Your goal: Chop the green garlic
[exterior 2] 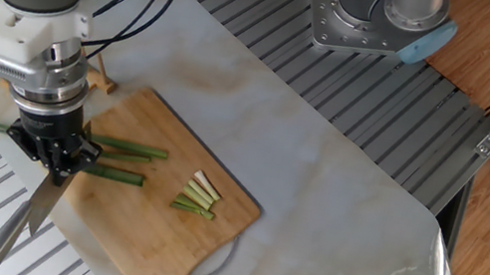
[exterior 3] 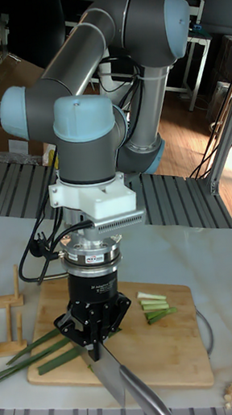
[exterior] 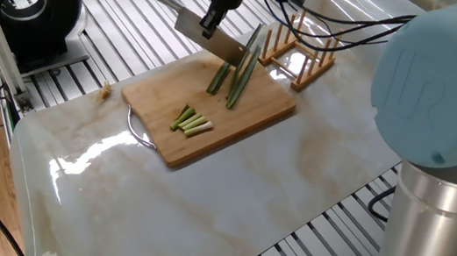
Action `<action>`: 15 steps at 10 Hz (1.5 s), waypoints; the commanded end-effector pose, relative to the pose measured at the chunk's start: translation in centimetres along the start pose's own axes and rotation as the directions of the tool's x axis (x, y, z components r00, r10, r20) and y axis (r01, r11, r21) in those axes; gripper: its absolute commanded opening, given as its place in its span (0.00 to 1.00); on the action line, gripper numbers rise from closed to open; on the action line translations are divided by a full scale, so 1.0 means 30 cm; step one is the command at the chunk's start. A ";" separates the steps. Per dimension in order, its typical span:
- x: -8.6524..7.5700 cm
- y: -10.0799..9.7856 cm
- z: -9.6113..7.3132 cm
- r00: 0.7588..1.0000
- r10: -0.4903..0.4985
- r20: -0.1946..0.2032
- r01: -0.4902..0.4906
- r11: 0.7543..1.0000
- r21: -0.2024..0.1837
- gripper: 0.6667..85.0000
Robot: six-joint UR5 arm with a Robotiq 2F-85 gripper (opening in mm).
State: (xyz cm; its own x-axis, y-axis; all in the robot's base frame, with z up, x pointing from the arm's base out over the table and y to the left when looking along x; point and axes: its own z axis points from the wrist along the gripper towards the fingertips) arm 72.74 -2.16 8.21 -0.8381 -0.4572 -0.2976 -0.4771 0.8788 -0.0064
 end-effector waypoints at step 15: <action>-0.026 -0.004 -0.041 0.999 0.034 0.012 -0.035 0.999 0.012 0.01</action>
State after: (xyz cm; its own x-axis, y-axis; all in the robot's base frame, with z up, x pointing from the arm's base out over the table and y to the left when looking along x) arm 72.54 -1.29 9.29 -0.8533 -0.4272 -0.2988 -0.4528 0.8914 0.0187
